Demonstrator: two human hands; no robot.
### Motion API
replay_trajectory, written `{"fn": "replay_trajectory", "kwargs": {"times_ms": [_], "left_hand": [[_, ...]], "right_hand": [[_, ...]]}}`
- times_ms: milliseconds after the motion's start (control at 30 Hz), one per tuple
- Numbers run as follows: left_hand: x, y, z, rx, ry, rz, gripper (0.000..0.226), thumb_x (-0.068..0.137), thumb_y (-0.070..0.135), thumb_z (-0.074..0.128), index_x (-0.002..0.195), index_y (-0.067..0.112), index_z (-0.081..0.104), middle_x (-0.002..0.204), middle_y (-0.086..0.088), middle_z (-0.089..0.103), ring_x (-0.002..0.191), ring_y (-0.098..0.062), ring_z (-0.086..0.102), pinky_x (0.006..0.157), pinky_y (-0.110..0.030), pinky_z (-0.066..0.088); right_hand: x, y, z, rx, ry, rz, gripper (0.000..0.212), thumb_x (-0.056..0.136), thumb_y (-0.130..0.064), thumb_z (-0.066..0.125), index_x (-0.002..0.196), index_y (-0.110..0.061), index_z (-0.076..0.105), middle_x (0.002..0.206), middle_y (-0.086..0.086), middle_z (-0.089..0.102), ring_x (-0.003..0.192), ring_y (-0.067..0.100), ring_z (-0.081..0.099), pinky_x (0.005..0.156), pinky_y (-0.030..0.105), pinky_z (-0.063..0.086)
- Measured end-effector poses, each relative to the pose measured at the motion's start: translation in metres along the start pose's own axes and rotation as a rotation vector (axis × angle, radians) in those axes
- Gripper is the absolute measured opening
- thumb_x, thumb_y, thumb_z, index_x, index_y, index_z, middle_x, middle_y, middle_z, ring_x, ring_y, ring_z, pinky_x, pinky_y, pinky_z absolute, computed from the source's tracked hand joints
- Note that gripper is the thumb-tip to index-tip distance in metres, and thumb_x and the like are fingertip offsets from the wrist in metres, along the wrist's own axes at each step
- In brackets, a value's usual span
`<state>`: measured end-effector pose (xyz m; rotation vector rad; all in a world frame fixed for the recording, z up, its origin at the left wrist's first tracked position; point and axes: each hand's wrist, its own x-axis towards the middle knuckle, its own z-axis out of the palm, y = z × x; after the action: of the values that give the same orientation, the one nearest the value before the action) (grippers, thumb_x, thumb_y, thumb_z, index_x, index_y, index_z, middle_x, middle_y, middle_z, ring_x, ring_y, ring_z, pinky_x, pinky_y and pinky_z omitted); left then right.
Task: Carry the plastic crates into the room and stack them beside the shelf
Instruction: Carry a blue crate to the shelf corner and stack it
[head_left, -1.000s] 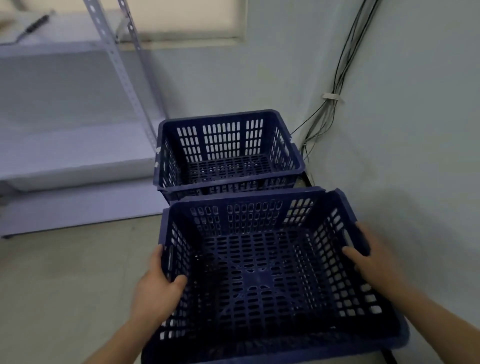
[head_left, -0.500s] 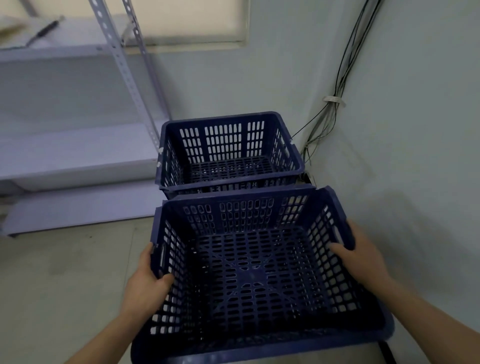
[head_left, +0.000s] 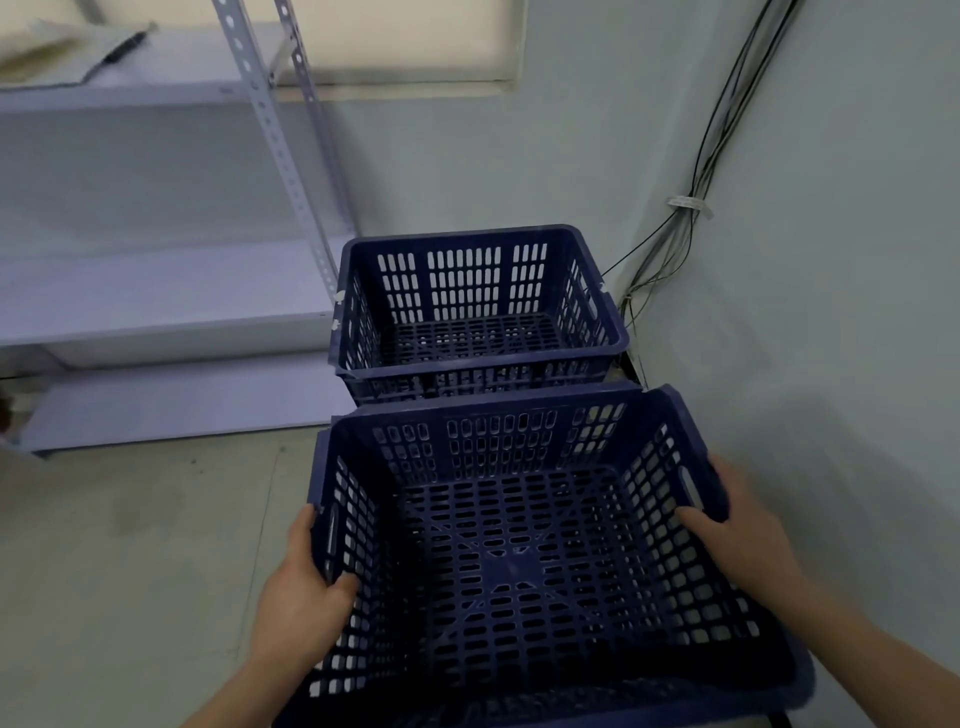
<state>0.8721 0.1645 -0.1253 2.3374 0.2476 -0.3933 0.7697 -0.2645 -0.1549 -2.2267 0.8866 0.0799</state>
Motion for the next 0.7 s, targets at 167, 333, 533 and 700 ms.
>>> {"fn": "replay_trajectory", "kwargs": {"times_ms": [167,333,533,700], "left_hand": [[0.001,0.007,0.001,0.033,-0.002,0.011,0.091,0.086,0.010,0.066,0.158,0.028,0.014,0.079,0.012,0.062,0.065,-0.012,0.062,0.055,-0.025,0.045],[0.001,0.007,0.000,0.001,0.032,-0.016,0.083,0.084,0.009,0.064,0.154,0.030,0.023,0.078,0.003,0.068,0.064,-0.019,0.066,0.063,-0.037,0.055],[0.005,0.008,0.004,-0.019,0.059,-0.024,0.079,0.085,0.008,0.063,0.152,0.029,0.027,0.076,0.000,0.070,0.063,-0.020,0.066,0.063,-0.037,0.055],[0.003,0.006,0.008,-0.057,0.068,-0.053,0.080,0.086,0.006,0.062,0.153,0.030,0.026,0.074,0.002,0.068,0.064,-0.021,0.066,0.064,-0.038,0.055]], "right_hand": [[0.001,-0.002,0.003,-0.077,-0.017,0.010,0.088,0.096,-0.039,0.070,0.165,-0.036,0.015,0.147,0.009,0.059,0.111,0.037,0.067,0.090,0.045,0.056],[0.000,-0.007,0.002,-0.015,0.029,0.000,0.081,0.096,-0.031,0.072,0.164,-0.030,0.027,0.149,0.009,0.058,0.121,0.037,0.063,0.099,0.048,0.052],[0.007,-0.007,0.001,0.050,0.025,-0.006,0.075,0.085,-0.059,0.067,0.152,-0.052,0.036,0.131,-0.010,0.061,0.118,0.029,0.065,0.101,0.051,0.053],[0.020,0.001,0.000,0.088,0.001,-0.065,0.062,0.088,-0.058,0.067,0.139,-0.070,0.032,0.138,-0.010,0.061,0.118,0.026,0.064,0.101,0.058,0.053]]}}
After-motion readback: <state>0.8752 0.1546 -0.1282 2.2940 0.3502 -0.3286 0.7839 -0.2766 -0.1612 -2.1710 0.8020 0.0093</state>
